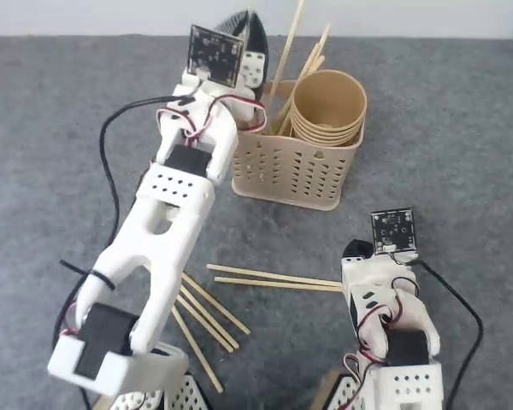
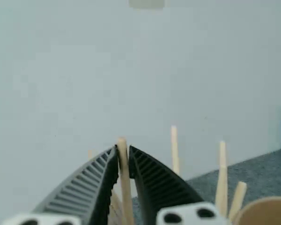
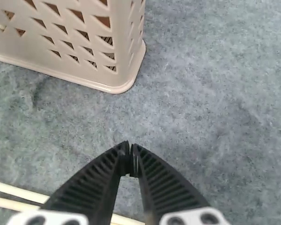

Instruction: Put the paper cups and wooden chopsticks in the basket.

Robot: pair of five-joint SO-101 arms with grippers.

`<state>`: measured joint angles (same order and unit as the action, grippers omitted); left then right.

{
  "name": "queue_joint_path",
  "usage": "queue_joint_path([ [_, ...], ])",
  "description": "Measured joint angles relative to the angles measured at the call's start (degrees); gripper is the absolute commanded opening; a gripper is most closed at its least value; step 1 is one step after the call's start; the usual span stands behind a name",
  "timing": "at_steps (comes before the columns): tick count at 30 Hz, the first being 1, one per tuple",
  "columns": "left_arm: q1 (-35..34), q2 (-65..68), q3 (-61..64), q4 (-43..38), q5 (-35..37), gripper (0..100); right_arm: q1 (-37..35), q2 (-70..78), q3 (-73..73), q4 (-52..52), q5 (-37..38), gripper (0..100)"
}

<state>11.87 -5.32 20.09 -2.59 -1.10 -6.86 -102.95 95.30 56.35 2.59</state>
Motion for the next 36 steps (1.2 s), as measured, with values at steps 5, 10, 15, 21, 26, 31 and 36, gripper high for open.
queue_joint_path([
  [5,-2.73,-3.08,0.44,7.82,-0.09,40,0.0,0.0,0.0,0.0,0.0,0.8],
  [10,-5.27,-13.19,-2.46,30.24,-0.09,40,0.0,0.0,0.0,0.0,0.0,0.8],
  [15,-12.4,-25.67,-2.64,53.01,0.35,40,0.0,0.0,0.0,0.0,0.0,0.8],
  [21,-29.19,-30.33,1.41,75.16,6.15,40,0.0,0.0,0.0,0.0,0.0,0.8],
  [26,-38.33,-30.33,19.16,75.87,7.91,40,0.0,0.0,0.0,0.0,0.0,0.8],
  [31,-39.12,-30.33,38.51,60.66,9.05,35,0.0,0.0,0.0,0.0,0.0,0.8],
  [36,-39.21,-30.33,43.34,56.09,13.19,21,0.0,0.0,0.0,0.0,0.0,0.8],
])
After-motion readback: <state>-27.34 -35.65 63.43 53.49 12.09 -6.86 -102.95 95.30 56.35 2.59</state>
